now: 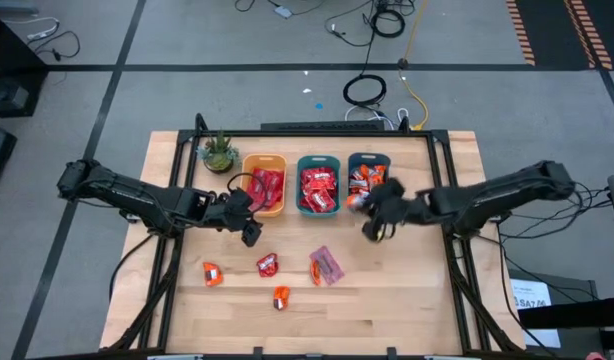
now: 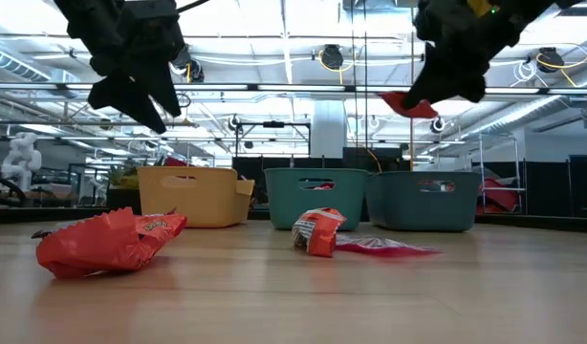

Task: Sort candy
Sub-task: Put the orange candy into the top right blue bin

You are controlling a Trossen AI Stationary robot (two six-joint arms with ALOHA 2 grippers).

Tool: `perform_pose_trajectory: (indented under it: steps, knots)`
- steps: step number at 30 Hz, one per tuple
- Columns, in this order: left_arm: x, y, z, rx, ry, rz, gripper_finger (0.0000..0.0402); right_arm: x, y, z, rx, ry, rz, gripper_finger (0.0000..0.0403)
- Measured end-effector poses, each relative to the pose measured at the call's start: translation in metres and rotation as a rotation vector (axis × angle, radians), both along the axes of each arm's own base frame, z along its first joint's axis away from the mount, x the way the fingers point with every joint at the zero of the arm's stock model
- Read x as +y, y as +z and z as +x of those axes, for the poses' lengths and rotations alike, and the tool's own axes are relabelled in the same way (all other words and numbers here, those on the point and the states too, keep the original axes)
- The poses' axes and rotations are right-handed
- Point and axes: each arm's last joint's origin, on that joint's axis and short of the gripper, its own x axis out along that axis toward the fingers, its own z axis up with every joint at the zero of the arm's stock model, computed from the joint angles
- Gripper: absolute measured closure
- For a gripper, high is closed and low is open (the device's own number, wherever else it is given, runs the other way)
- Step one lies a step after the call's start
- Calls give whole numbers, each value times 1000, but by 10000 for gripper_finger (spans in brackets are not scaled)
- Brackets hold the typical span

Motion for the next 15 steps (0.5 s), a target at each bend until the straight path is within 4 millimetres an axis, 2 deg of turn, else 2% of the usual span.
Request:
perform_pose_trajectory:
  steps: [4, 9, 15]
  knots:
    - [0, 2, 3, -43, 4, -4, 166, -28, 6, -16, 25, -161, 14, 391]
    - [1, 4, 6, -71, 9, 2, 166, -53, 2, -21, 61, -309, 49, 387]
    - [0, 7, 9, -109, -16, -7, 166, -69, -6, -19, 92, -417, 82, 343]
